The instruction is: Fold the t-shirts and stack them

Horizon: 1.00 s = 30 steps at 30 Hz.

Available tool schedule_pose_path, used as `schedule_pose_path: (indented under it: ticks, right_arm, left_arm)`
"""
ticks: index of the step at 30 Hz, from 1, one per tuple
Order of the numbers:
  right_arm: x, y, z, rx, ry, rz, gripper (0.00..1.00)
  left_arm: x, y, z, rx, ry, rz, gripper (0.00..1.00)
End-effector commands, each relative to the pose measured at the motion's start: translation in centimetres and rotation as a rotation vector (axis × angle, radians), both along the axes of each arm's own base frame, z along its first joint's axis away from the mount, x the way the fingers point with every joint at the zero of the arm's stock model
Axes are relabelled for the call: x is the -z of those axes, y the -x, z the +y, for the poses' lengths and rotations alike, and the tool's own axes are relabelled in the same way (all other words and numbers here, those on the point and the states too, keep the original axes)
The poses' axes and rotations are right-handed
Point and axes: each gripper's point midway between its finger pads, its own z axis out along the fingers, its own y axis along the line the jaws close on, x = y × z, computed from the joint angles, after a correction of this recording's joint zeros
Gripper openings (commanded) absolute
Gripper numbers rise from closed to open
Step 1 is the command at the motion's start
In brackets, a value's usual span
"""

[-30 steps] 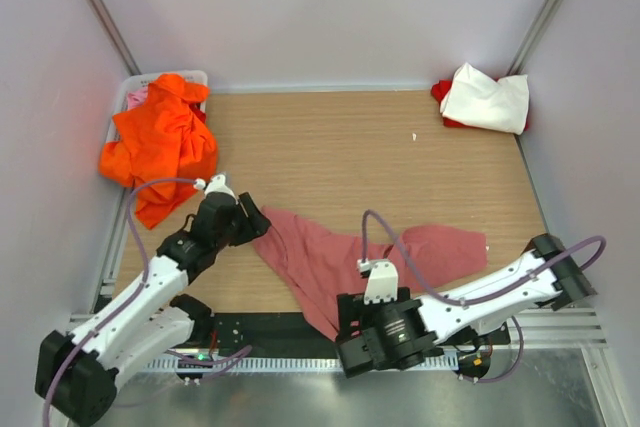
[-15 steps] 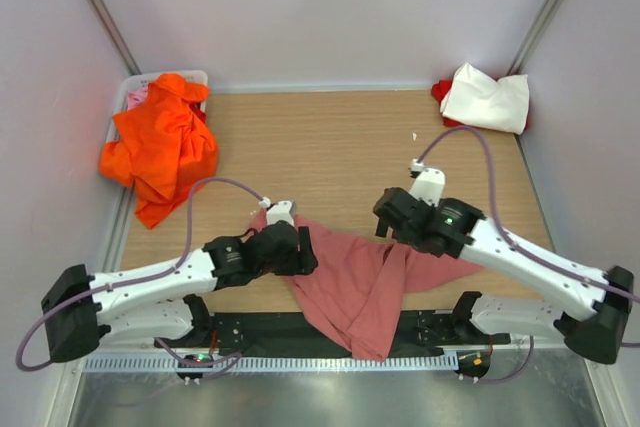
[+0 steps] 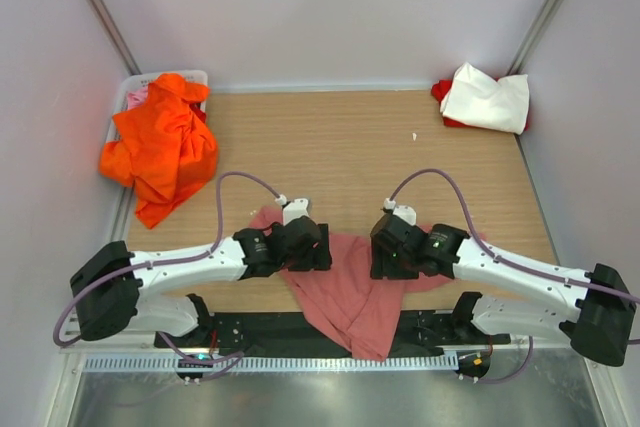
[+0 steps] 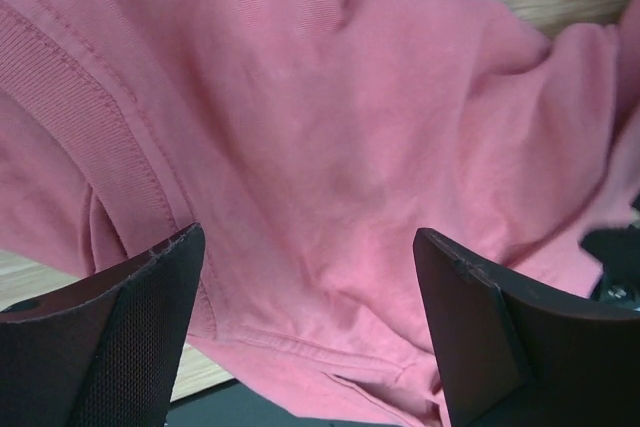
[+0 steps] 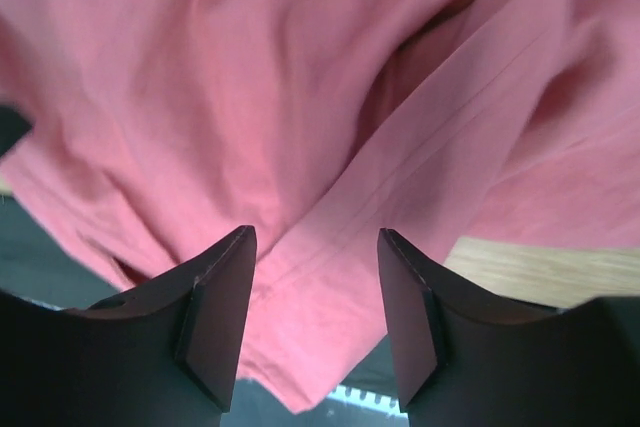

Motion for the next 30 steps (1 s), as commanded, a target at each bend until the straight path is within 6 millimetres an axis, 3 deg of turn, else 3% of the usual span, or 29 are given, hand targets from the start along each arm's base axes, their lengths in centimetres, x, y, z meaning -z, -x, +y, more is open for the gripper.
schedule_pose_path:
  ticks: [1,5,7,10,12,15,16,17,18,19,21,23,24,25,27,30]
  right_arm:
    - [0.2,2.5,1.3,-0.045,-0.082,0.061,0.59]
    - [2.1,3.9,0.4,-0.043,-0.049,0.095,0.69]
    - [2.5,4.0,0.6,-0.04,-0.059,0.095,0.69]
    - [2.9,3.5,1.0,-0.037,-0.06,0.082,0.63]
    - [3.3,3.2,0.9,-0.041,-0.034,0.077,0.47]
    - [3.5,3.0,0.8,-0.045,-0.009,0.069,0.22]
    - [3.5,2.9,0.7,-0.047,-0.006,0.066,0.16]
    - [3.5,2.9,0.3,-0.043,0.01,0.061,0.05]
    - [3.4,2.8,0.1,-0.038,0.017,0.056,0.02]
    - [3.0,2.7,0.1,-0.036,0.021,0.048,0.01]
    - [1.7,2.2,-0.6,-0.024,0.042,0.016,0.01]
    - [0.4,1.6,-1.5,-0.004,0.07,-0.023,0.01]
    - [-0.3,1.2,-2.8,0.016,0.121,-0.053,0.01]
    - [-2.2,0.4,-2.6,0.031,0.105,-0.099,0.01]
    - [-3.8,-0.9,-4.3,0.073,0.162,-0.158,0.01]
    - [-7.2,-3.4,-4.9,0.112,0.16,-0.236,0.02]
  left_arm:
    - [0.2,-1.1,0.0,-0.039,-0.03,-0.033,0.86]
    - [1.5,-0.9,0.5,-0.055,-0.099,0.004,0.86]
    - [1.8,-0.6,0.9,-0.062,-0.109,0.02,0.86]
    - [2.3,-0.4,2.0,-0.088,-0.139,0.025,0.81]
    - [2.3,-0.1,2.7,-0.094,-0.164,0.033,0.76]
    - [2.5,0.0,3.1,-0.096,-0.154,0.029,0.56]
    - [2.9,0.2,3.3,-0.09,-0.153,0.031,0.22]
    - [2.8,0.2,2.5,-0.051,-0.128,0.019,0.07]
    - [2.9,0.3,2.6,-0.04,-0.132,0.018,0.0]
    - [2.8,0.2,2.6,-0.037,-0.133,0.012,0.0]
    - [1.7,-0.4,3.0,-0.038,-0.137,-0.031,0.0]
    - [-1.3,-1.3,3.0,-0.055,-0.109,-0.098,0.0]
    - [-2.1,-1.5,3.8,-0.043,-0.147,-0.122,0.0]
    - [-4.6,-3.0,3.9,-0.079,-0.139,-0.187,0.0]
    - [-7.3,-4.1,5.1,-0.077,-0.163,-0.24,0.0]
    - [-11.6,-8.4,7.9,-0.189,-0.112,-0.274,0.0]
